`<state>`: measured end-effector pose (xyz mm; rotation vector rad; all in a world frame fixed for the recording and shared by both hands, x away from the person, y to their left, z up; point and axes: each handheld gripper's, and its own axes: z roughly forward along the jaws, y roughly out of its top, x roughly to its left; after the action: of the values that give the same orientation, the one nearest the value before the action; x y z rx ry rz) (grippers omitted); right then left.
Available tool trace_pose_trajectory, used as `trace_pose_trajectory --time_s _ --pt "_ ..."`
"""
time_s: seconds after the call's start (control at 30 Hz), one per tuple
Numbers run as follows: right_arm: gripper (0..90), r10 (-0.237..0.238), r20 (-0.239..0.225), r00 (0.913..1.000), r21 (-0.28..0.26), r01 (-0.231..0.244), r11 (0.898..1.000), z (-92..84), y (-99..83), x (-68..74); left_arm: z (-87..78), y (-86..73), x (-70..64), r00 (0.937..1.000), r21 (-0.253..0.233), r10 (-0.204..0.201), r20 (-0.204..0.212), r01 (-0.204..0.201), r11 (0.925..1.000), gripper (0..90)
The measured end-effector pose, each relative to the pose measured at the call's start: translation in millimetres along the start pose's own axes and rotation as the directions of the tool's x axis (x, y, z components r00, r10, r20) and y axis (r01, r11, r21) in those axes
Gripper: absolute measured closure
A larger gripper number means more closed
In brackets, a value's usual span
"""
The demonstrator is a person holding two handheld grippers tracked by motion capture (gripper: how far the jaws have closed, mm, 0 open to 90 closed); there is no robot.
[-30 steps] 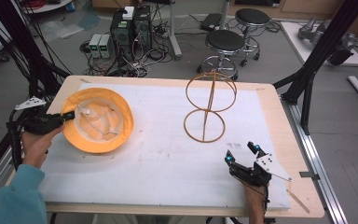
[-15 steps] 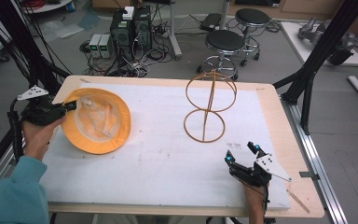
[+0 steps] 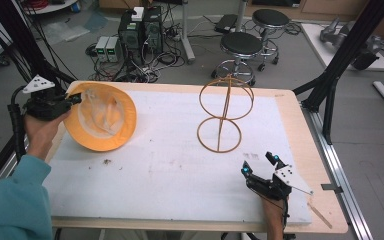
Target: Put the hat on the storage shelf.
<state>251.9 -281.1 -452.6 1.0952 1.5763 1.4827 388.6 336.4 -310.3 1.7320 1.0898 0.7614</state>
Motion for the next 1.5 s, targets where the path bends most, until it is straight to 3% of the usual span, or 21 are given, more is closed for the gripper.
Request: trace_pose_trajectory --time_s 0.23,0.33,0.53,0.77,0.93,1.27,1.4,1.5 --pt "11.1 0.005 0.001 1.0000 -0.006 -0.005 1.000 -0.7 -0.2 -0.1 4.1 0.8 -7.0 0.9971 0.025 0.074 -0.014 -0.074 0.9969 87.9" --pt "11.1 0.006 0.001 1.0000 -0.007 -0.006 1.000 -0.8 -0.3 -0.1 5.6 -1.5 -14.8 0.9964 0.021 0.084 0.006 -0.084 0.9962 87.9" --pt "11.1 0.005 0.001 1.0000 -0.009 -0.005 1.000 -0.8 -0.3 0.1 3.1 -5.1 -31.9 0.9957 0.005 0.070 0.060 -0.071 0.9975 87.8" --pt "11.1 0.006 0.001 1.0000 -0.009 -0.006 1.000 -1.0 -0.3 0.0 -3.2 -8.1 -54.3 0.9899 -0.017 0.069 0.123 -0.068 0.9975 87.7" --pt "11.1 0.006 0.001 1.0000 -0.008 -0.006 1.000 -1.0 -0.4 -0.1 -11.3 -11.8 -73.1 0.9827 -0.022 0.096 0.158 -0.094 0.9953 87.6" --pt "11.1 0.005 0.001 1.0000 -0.009 -0.005 1.000 -1.0 -0.4 0.0 -29.4 -25.1 -98.7 0.9682 -0.013 0.075 0.239 -0.074 0.9972 84.7" --pt "11.2 0.004 0.001 1.0000 -0.010 -0.004 1.000 -1.0 -0.4 -0.1 -35.1 -31.5 -111.2 0.9582 0.001 0.058 0.280 -0.061 0.9982 78.9" --pt "11.1 0.003 0.000 1.0000 -0.009 -0.003 1.000 -1.0 -0.4 -0.1 -37.6 -35.1 -121.2 0.9449 0.013 0.056 0.323 -0.063 0.9979 68.1"
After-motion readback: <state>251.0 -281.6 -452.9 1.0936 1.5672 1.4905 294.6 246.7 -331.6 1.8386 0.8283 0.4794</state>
